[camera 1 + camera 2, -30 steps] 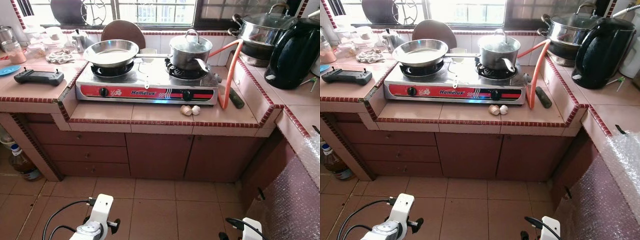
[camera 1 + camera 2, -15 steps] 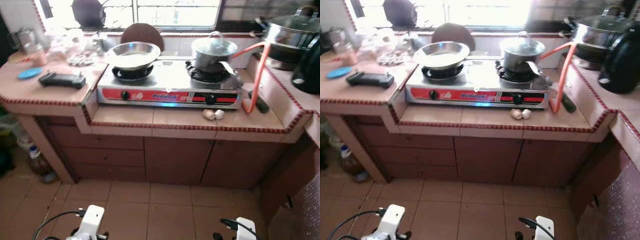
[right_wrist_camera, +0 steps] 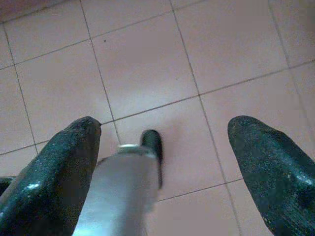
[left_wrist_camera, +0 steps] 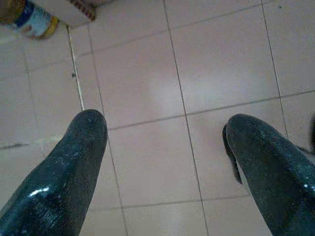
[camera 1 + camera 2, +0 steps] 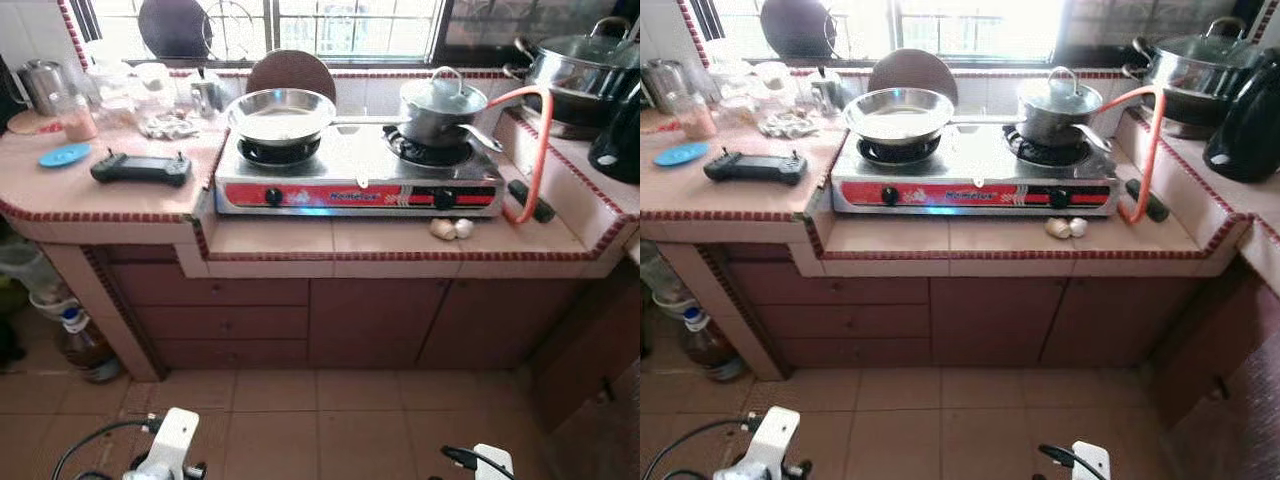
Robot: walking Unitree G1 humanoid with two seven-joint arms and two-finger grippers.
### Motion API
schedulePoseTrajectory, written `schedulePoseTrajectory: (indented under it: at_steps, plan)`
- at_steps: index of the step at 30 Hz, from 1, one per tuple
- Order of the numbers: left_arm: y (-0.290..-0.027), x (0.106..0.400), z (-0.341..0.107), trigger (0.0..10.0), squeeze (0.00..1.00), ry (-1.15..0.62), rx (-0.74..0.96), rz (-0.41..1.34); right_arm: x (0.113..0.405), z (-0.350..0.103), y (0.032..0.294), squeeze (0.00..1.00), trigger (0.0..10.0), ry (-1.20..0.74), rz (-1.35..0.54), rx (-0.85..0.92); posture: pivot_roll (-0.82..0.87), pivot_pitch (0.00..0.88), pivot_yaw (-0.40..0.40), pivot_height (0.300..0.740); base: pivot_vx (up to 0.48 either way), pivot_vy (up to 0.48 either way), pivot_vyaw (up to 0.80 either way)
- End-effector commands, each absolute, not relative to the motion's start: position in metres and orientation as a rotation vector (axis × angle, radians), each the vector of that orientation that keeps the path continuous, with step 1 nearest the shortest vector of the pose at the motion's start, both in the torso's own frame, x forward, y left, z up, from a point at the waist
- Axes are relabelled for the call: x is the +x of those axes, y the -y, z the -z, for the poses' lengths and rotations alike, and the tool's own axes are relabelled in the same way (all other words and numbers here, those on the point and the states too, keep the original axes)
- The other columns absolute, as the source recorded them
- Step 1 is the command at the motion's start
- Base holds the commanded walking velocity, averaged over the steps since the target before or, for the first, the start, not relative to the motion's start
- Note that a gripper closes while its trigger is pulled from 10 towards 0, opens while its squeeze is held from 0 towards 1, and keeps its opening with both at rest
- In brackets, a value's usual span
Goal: Kitchen organization
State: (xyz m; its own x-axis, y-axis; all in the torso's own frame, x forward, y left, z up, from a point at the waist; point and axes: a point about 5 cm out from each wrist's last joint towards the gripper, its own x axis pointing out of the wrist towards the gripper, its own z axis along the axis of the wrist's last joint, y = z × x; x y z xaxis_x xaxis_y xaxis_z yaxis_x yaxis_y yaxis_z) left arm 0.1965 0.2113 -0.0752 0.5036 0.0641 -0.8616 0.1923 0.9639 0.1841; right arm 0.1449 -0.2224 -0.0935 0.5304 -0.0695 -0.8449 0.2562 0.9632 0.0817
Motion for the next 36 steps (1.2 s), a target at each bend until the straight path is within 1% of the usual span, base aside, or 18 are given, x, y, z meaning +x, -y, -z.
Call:
schedulePoseTrajectory:
  at_steps: [1, 15, 23, 36]
  plan:
    - [-0.208, 0.196, 0.076, 10.0, 0.0, -1.05, 0.266, 0.096, 0.145, 0.093, 0.224, 0.0, 10.0, -0.99, 0.2, 0.202, 0.04, 0.0, -0.002, 0.74, 0.0, 0.0, 0.0]
    - [-0.197, 0.2, 0.076, 10.0, 0.0, -1.037, 0.269, 0.119, 0.143, 0.093, 0.227, 0.0, 10.0, -1.004, 0.189, 0.167, 0.04, 0.0, -0.006, 0.74, 0.0, 0.0, 0.0]
    - [-0.19, 0.208, 0.073, 10.0, 0.0, -1.024, 0.282, 0.134, 0.143, 0.093, 0.227, 0.0, 10.0, -1.006, 0.192, 0.167, 0.04, 0.0, -0.009, 0.74, 0.0, 0.0, 0.0]
    - [-0.19, 0.204, 0.075, 10.0, 0.0, -1.034, 0.286, 0.132, 0.144, 0.093, 0.227, 0.0, 10.0, -1.004, 0.213, 0.174, 0.04, 0.0, -0.006, 0.74, 0.0, 0.0, 0.0]
